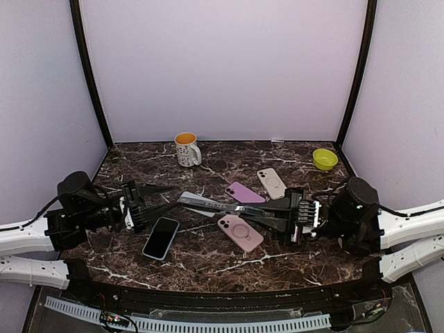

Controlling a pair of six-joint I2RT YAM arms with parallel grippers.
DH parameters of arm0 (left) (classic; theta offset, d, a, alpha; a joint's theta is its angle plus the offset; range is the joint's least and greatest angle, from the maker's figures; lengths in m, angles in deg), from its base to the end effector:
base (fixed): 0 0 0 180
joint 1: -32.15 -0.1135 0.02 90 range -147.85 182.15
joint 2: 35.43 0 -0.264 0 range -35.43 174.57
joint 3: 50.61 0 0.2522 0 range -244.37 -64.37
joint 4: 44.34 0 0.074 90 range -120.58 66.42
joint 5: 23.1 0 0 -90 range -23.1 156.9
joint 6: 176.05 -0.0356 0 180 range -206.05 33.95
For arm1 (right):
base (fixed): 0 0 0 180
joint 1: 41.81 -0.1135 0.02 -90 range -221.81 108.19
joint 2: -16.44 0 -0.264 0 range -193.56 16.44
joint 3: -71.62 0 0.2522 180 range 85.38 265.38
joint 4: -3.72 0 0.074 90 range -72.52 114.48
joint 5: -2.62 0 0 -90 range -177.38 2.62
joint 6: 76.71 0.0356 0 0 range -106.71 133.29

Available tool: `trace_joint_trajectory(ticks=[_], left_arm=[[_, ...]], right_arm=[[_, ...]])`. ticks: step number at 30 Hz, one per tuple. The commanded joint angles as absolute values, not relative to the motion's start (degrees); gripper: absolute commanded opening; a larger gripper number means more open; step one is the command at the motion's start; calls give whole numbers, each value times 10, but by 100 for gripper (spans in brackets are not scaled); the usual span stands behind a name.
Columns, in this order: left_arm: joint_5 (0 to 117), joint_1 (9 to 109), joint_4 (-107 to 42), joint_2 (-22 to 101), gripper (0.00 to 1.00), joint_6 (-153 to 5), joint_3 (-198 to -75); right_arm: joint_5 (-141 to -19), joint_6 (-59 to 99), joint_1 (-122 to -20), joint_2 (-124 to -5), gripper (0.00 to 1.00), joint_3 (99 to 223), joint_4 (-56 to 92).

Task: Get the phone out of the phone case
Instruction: Remove the phone case from the phone.

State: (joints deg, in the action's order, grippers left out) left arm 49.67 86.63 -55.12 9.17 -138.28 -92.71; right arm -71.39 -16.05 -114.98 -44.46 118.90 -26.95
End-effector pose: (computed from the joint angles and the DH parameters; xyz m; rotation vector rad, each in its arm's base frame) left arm 0.1023 -0.1615 0.3034 1.2840 0.6461 -0.2466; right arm 0.0602 0.2327 0.3165 -1.1751 0.6245 0.8304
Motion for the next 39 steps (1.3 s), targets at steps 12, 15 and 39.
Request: trace_joint_trajectory(ticks=[12, 15, 39], left_arm=[[392, 864, -565, 66, 27, -1343, -920], [381, 863, -560, 70, 27, -1340, -923], [379, 863, -545, 86, 27, -1344, -925]], right_arm=[[-748, -187, -1156, -460, 0, 1203, -356], [-747, -189, -1156, -463, 0, 1204, -358], [-679, -158, -1156, -485, 0, 1218, -378]])
